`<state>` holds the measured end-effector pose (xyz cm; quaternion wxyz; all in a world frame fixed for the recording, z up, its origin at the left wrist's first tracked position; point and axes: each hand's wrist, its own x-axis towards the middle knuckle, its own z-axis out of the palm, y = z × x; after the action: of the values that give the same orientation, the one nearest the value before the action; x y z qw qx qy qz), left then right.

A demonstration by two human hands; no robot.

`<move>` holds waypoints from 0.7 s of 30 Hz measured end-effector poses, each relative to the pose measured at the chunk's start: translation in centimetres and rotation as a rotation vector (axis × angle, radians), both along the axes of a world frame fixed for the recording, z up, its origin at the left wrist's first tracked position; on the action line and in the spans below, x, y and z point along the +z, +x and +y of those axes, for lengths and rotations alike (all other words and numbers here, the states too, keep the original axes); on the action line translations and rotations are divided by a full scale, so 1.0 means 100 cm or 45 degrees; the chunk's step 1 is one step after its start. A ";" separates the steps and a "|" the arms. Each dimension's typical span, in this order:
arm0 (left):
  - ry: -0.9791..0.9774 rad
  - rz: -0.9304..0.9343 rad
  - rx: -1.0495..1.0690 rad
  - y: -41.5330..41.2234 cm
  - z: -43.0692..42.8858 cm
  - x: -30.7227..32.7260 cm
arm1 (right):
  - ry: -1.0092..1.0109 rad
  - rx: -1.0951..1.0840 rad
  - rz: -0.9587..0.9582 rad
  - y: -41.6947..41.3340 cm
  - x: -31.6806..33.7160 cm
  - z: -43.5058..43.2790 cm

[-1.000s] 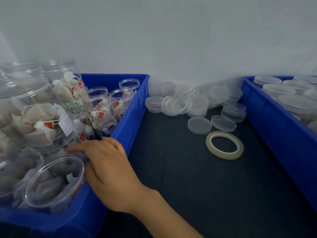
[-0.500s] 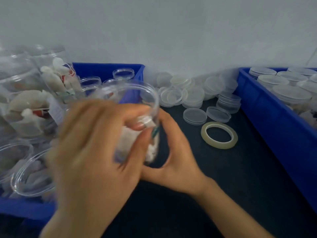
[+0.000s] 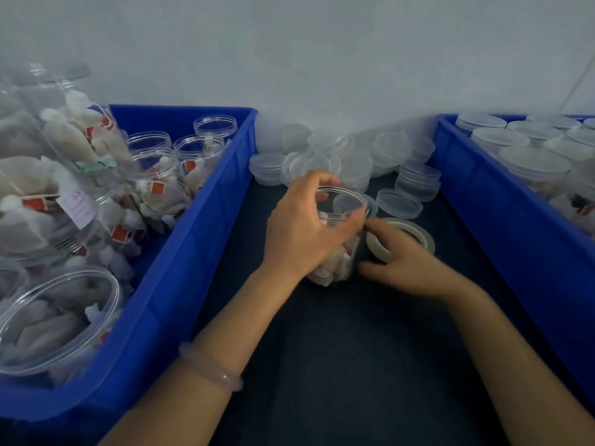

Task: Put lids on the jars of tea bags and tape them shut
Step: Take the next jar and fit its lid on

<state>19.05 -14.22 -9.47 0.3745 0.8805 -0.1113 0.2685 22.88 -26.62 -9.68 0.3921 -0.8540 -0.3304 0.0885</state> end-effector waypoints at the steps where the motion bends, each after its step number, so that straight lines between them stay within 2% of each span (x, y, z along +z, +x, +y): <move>1: -0.144 0.022 -0.030 -0.013 0.028 0.004 | 0.010 -0.074 -0.070 0.006 0.001 -0.004; 2: -0.264 -0.033 0.184 -0.014 0.045 0.011 | 0.067 -0.191 -0.158 0.013 0.001 -0.006; 4: -0.326 -0.080 0.214 -0.018 0.055 -0.002 | 0.046 -0.388 -0.367 0.032 -0.002 -0.002; 6: -0.394 -0.061 0.136 -0.016 0.040 0.003 | -0.203 -0.384 -0.451 0.049 -0.007 0.009; 8: -0.468 -0.085 0.084 -0.014 0.042 -0.003 | -0.453 -0.319 -0.404 0.059 -0.014 0.019; 10: -0.514 -0.075 0.061 -0.013 0.049 -0.006 | -0.592 -0.311 -0.420 0.057 -0.024 0.027; 18: -0.513 -0.068 0.037 -0.013 0.045 -0.005 | -0.444 -0.525 -0.726 0.042 -0.026 0.030; 21: -0.521 -0.061 0.032 -0.012 0.045 -0.008 | -0.445 -0.546 -0.669 0.045 -0.022 0.031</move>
<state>17.85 -9.67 -10.24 0.5395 0.7807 -0.0522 0.3110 27.41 -23.47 -11.88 0.1522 -0.9513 -0.2135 -0.1625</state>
